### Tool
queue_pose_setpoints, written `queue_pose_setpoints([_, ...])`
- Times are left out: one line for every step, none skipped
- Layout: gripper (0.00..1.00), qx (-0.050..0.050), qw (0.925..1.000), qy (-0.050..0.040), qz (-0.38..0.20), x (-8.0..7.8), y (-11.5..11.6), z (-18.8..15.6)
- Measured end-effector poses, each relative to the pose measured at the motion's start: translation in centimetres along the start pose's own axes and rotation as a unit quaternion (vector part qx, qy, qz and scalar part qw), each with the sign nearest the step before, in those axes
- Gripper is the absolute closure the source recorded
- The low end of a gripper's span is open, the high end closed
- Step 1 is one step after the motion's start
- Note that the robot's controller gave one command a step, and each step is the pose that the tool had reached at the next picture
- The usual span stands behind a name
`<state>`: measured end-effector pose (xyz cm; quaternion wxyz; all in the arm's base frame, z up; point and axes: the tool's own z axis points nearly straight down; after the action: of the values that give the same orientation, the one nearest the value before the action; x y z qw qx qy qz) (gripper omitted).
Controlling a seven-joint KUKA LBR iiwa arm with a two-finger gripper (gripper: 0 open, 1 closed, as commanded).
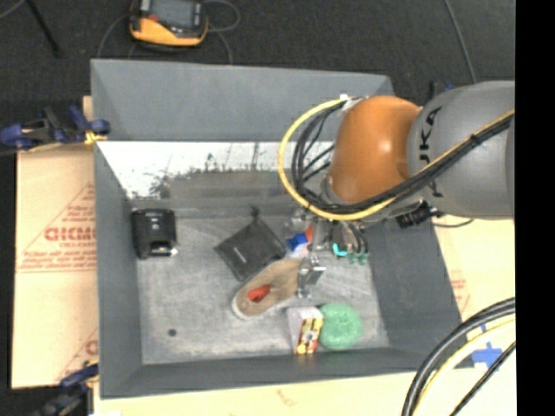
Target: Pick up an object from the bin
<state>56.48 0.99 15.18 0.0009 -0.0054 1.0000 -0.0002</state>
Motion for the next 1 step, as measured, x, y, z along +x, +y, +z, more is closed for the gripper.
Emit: queue_pose_setpoints([1.0,-0.001,1.0,-0.0056,-0.001,-1.18,0.0,7.04])
